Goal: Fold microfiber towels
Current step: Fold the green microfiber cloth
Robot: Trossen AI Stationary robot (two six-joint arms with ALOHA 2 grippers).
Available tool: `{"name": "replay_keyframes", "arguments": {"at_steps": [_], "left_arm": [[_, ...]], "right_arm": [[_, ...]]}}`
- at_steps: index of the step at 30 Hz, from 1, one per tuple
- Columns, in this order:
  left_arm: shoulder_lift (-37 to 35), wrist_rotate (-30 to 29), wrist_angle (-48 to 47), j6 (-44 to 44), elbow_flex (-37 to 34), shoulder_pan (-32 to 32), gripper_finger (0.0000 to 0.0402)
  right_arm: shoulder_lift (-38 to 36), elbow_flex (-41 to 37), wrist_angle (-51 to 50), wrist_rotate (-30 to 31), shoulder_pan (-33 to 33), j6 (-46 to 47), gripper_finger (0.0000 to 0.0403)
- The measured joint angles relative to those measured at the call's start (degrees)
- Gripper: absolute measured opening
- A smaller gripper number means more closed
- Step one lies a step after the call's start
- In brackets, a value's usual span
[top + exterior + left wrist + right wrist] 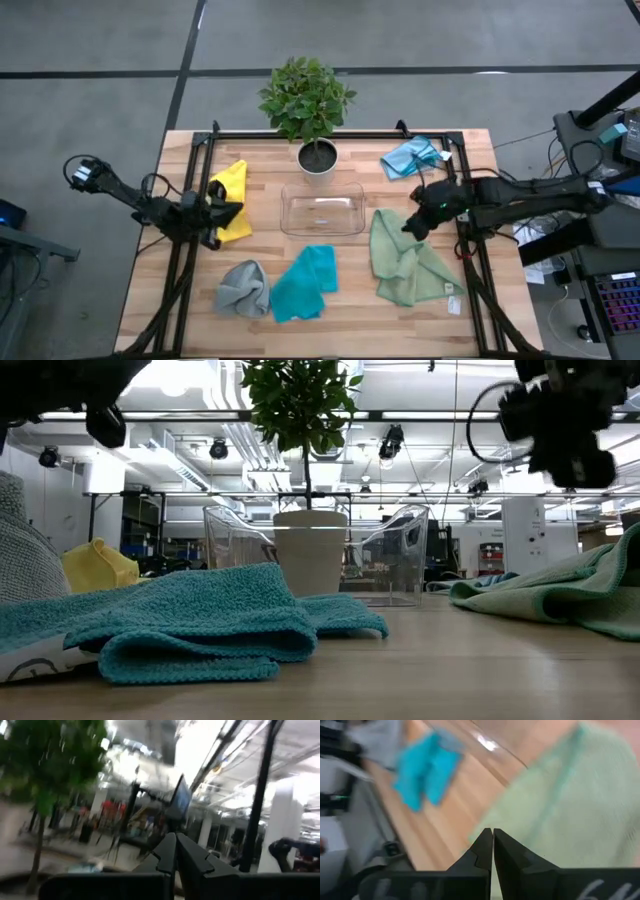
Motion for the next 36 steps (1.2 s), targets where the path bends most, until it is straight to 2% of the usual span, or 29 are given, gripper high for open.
{"name": "replay_keyframes", "arguments": {"at_steps": [3,5,12,24,28,32,36], "left_arm": [[2.4,-2.2,0.3,-3.2,0.9,0.1,0.0],[3.1,-1.2,0.5,-2.8,1.5,0.0,0.0],[4.4,-1.7,2.1,4.5,2.5,0.3,0.0],[4.3,-2.0,3.0,5.9,2.5,0.3,0.0],[4.4,-2.0,2.9,5.9,2.5,0.3,0.0],[4.3,-2.0,2.9,5.9,2.4,0.3,0.0],[4.1,-2.1,3.0,5.9,2.4,0.3,0.0]], "right_arm": [[3.4,0.0,-2.4,0.5,0.4,1.4,0.0009],[5.7,0.0,-2.4,0.6,0.4,-2.8,0.0009],[12.0,0.3,-2.5,5.5,0.8,-9.4,0.0009],[16.8,0.3,-2.4,5.4,0.8,-12.0,0.0009],[16.7,0.5,-1.7,1.7,0.8,-10.0,0.0015],[18.0,4.4,-1.6,0.5,1.2,-9.0,0.0038],[20.9,10.9,-4.3,3.0,4.0,-14.3,0.005]]}}
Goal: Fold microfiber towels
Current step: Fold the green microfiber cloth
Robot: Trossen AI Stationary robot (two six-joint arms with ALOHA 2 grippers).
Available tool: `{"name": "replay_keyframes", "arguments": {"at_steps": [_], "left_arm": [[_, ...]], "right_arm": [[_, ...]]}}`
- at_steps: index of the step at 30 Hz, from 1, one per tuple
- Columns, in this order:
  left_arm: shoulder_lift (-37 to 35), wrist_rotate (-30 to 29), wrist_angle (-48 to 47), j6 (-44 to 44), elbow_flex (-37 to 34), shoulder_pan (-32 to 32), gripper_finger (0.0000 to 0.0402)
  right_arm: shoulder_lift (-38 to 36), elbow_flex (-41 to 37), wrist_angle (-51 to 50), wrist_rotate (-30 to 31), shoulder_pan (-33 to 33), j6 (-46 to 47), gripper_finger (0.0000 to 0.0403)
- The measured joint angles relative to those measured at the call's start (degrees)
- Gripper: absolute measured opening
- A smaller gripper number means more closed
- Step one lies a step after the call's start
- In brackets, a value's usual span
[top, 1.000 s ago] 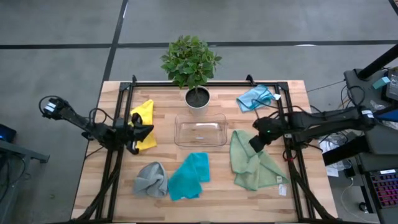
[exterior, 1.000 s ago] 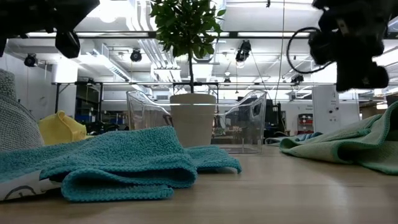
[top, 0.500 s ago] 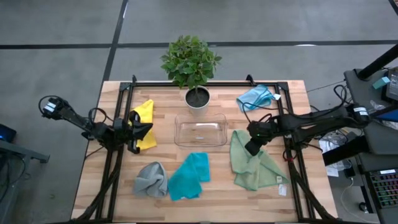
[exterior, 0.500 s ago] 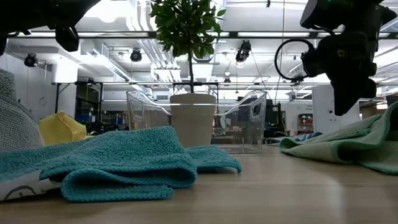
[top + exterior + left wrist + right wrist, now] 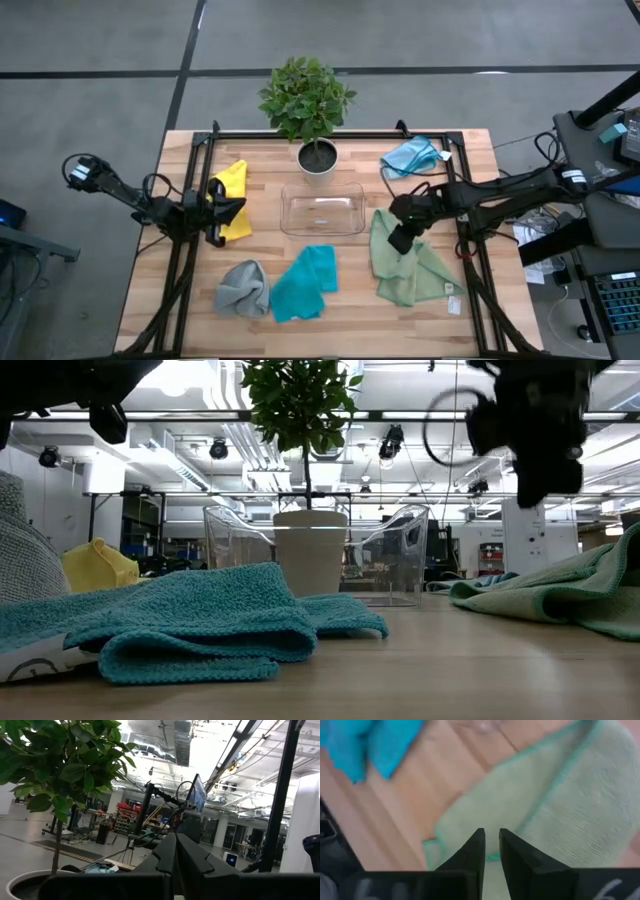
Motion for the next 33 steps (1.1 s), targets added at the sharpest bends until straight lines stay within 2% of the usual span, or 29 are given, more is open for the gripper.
{"name": "replay_keyframes", "arguments": {"at_steps": [5,9,13,19,23,28,33], "left_arm": [[-0.1,0.0,0.0,0.0,0.0,0.0,0.0],[-0.1,0.0,0.0,-0.3,0.0,0.0,0.0],[-0.1,0.0,0.0,-0.4,0.0,0.0,0.0],[-0.1,0.0,0.0,-0.4,0.0,0.0,0.0],[0.0,0.0,0.0,-0.4,0.0,0.0,0.0],[-0.1,0.0,0.0,-0.4,0.0,0.0,0.0],[-0.1,-0.1,0.0,-0.4,0.0,0.0,0.0]], "right_arm": [[6.1,8.3,-12.2,8.9,3.7,-8.3,0.0047],[11.3,12.1,-16.0,5.2,4.1,-5.2,0.0061],[15.2,13.5,-16.5,4.5,4.1,-2.9,0.0106],[18.6,11.4,-17.4,5.0,4.2,2.2,0.0178],[19.0,8.8,-14.9,5.0,4.4,3.8,0.0209],[18.6,6.6,-10.6,5.2,4.6,5.1,0.0227],[18.6,4.8,-8.6,7.5,4.9,5.6,0.0224]]}}
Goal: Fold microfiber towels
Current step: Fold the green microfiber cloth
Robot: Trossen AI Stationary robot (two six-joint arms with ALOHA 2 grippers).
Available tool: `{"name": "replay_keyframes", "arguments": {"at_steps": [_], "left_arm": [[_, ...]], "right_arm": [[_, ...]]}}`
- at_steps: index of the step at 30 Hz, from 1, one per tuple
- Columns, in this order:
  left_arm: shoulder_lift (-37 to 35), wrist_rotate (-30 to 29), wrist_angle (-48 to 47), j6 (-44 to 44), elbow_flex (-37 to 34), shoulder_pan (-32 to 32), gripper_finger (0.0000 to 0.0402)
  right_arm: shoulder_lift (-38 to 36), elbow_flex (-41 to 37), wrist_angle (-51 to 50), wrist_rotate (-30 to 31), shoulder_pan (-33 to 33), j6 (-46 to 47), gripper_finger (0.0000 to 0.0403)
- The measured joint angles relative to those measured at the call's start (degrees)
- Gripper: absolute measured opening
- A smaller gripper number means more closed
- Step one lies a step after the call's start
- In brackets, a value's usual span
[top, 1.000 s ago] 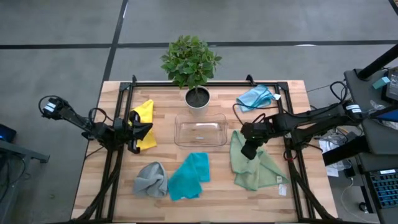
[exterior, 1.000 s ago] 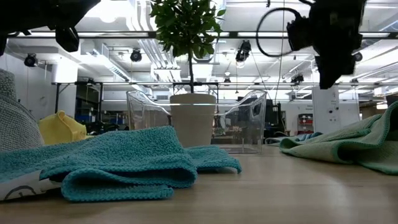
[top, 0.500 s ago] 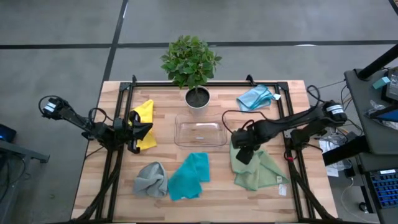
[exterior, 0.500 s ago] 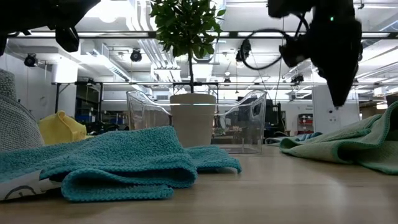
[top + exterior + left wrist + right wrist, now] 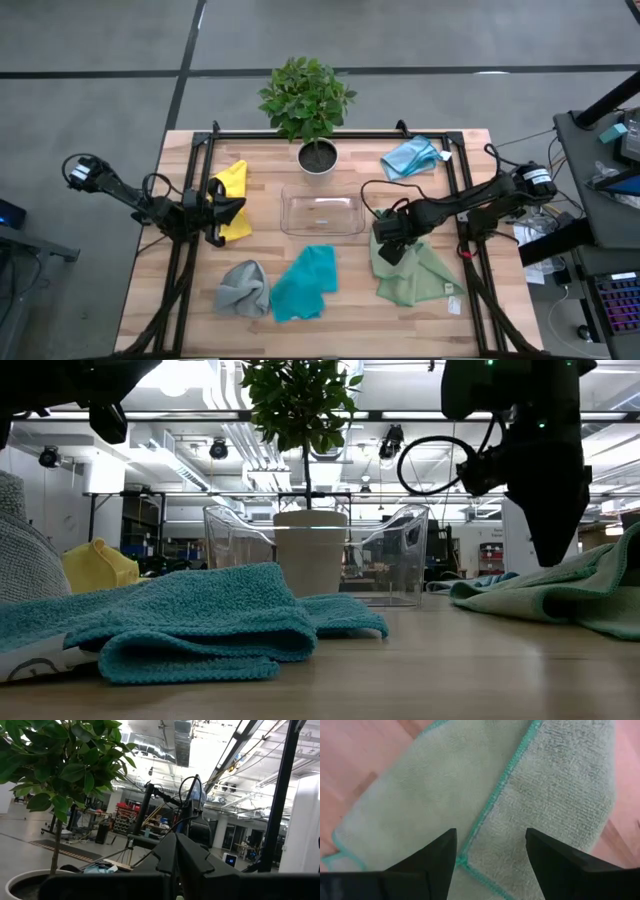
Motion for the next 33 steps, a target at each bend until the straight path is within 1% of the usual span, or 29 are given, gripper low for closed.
{"name": "replay_keyframes", "arguments": {"at_steps": [5,11,16,18,20,22,28,33], "left_arm": [[0.1,0.0,0.0,0.0,0.0,0.0,0.0],[0.1,0.0,0.0,0.0,0.0,0.0,0.0],[0.0,-0.1,0.1,0.0,0.0,0.0,0.0],[0.0,-0.1,0.1,0.0,0.0,0.0,0.0],[0.1,-0.1,0.3,0.0,0.0,0.0,0.0],[0.1,-0.1,0.4,0.0,0.0,0.0,0.0],[0.1,-0.1,0.4,0.0,0.0,0.0,0.0],[0.0,-0.1,0.5,0.0,0.0,0.0,0.0]], "right_arm": [[0.0,-0.6,0.8,2.1,0.0,0.0,0.0216],[1.1,-3.3,4.5,2.5,0.2,-0.1,0.0215],[1.0,-3.6,4.4,3.5,0.2,-0.4,0.0213],[1.0,-3.6,4.5,3.5,0.2,-0.4,0.0205],[1.0,-3.6,4.4,3.5,0.2,-0.4,0.0184],[1.0,-3.6,4.4,3.5,0.2,-0.4,0.0152],[0.8,-3.1,4.0,3.5,0.2,-2.5,0.0026],[-1.5,0.0,-0.3,3.6,0.2,-3.6,0.0011]]}}
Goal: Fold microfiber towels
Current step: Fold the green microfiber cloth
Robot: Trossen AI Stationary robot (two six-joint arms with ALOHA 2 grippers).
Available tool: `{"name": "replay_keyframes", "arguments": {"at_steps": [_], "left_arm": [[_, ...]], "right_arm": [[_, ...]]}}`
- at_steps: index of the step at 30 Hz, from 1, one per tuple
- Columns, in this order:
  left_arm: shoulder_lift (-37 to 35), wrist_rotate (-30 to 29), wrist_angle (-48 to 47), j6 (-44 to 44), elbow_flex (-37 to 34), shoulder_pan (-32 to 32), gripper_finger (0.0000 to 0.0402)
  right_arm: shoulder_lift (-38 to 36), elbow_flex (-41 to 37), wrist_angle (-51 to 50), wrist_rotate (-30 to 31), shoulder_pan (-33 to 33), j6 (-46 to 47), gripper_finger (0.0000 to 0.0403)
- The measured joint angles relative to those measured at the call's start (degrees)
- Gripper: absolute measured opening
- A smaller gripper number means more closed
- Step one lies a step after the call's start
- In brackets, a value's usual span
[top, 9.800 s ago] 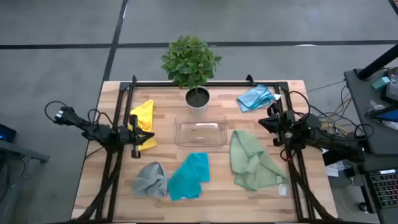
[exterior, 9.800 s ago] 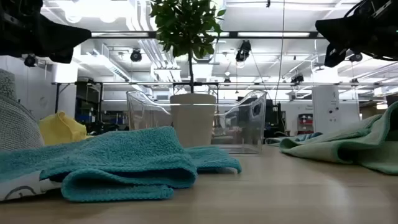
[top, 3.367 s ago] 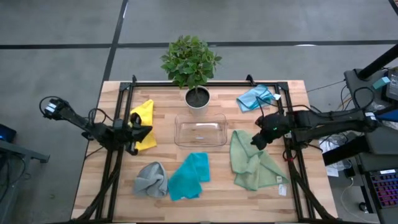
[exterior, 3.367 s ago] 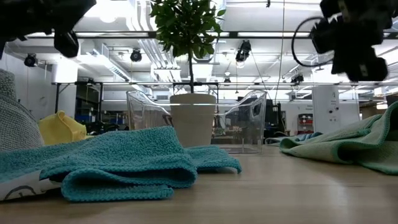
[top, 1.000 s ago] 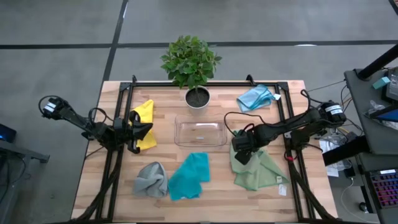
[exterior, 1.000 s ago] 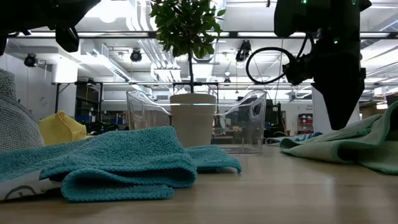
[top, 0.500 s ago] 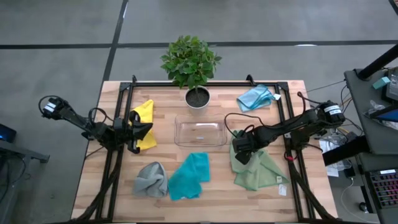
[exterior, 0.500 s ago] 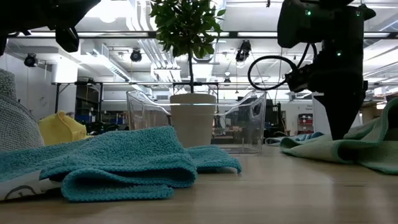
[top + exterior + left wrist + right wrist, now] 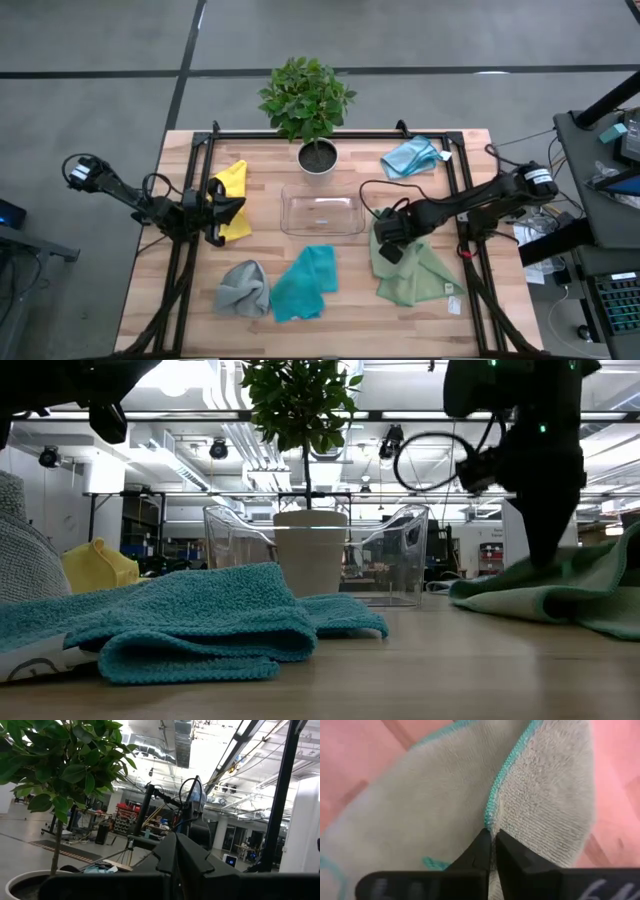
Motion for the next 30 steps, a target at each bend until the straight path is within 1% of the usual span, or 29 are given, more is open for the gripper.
{"name": "replay_keyframes", "arguments": {"at_steps": [5,9,13,15,17,20,26,28,30], "left_arm": [[0.4,0.0,1.2,0.0,0.0,0.0,0.0],[2.0,0.1,3.4,0.3,0.8,0.0,0.0],[5.8,0.3,3.5,1.3,5.5,0.0,0.0003],[9.2,1.9,3.6,3.9,9.1,0.0,0.0016],[13.3,3.6,3.4,6.4,13.2,0.0,0.0038],[20.6,4.0,3.2,9.1,19.8,0.0,0.0085],[35.3,4.0,2.3,9.4,31.0,0.0,0.019],[39.6,4.0,3.4,9.4,34.7,0.0,0.0215],[44.4,4.0,3.2,9.4,38.0,0.2,0.0231]], "right_arm": [[-4.7,3.7,-4.5,1.6,0.0,-0.5,0.0009],[-9.6,5.3,-4.8,2.8,0.0,-1.7,0.0009],[-14.1,7.3,-4.4,2.9,0.0,-1.9,0.0009],[-16.1,8.7,-3.9,2.9,0.0,-2.1,0.0009],[-17.8,10.3,-3.5,2.9,0.0,-3.1,0.0009],[-19.6,12.6,-1.3,3.1,0.7,-4.7,0.0009],[-20.3,17.6,1.9,3.9,3.3,-7.2,0.0009],[-19.8,19.2,1.8,4.4,4.2,-7.8,0.0009],[-19.3,20.8,2.0,4.4,5.1,-7.9,0.0009]]}}
